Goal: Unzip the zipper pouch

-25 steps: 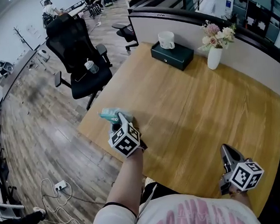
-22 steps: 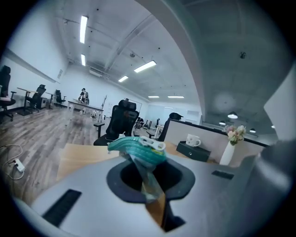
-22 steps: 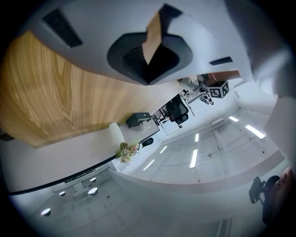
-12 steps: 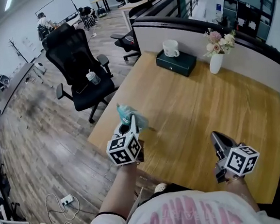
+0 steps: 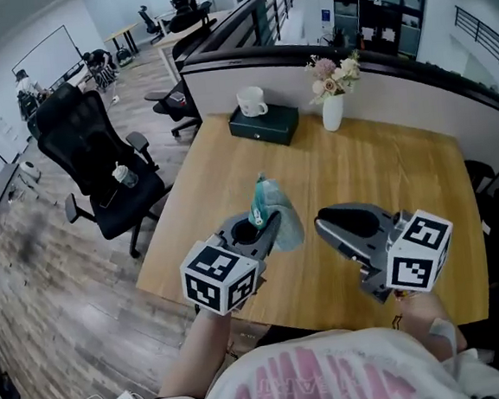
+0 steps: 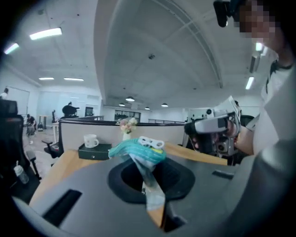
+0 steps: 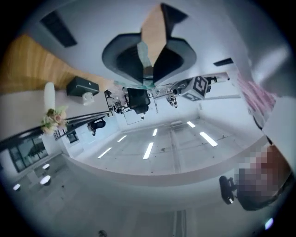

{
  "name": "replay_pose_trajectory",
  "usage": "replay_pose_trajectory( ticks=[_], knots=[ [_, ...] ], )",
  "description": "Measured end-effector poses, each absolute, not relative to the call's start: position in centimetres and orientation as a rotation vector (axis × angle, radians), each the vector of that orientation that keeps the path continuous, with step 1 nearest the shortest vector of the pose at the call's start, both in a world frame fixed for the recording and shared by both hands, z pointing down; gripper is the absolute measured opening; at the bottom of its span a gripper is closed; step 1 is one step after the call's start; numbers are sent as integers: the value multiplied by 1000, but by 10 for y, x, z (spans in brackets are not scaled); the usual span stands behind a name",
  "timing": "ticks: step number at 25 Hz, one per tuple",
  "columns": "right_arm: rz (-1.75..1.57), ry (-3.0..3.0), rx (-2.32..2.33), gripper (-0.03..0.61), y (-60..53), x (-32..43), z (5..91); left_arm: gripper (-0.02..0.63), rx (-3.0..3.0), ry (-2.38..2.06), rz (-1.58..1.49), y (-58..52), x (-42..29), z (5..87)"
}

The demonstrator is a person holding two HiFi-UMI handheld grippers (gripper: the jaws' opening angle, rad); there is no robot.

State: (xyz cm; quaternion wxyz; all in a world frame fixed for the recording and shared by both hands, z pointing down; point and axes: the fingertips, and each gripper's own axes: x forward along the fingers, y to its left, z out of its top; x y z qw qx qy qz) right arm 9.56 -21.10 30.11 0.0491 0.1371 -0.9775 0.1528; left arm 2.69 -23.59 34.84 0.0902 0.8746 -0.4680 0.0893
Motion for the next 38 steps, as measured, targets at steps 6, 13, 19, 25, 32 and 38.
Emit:
replay_pose_trajectory(
  ticks=[6,13,19,25,32,38],
  knots=[
    [85,-2918,388,117,-204,94,286,29,2768,-1199,562,-241,90,349],
    [-74,-2770,347,131,-216,94,303,29,2842,-1144,749,-248,125,361],
    [-190,-2647,327,141,-222,98,319,29,2834,-1088,777,-250,136,364],
    [-73,-2647,240,104,-218,106,317,28,2920,-986,840,-240,142,362],
    [-26,-2716,237,25,-218,113,307,28,2966,-939,927,-234,141,361],
    [-75,-2713,238,25,-217,108,309,28,2949,-881,946,-231,142,367]
  ],
)
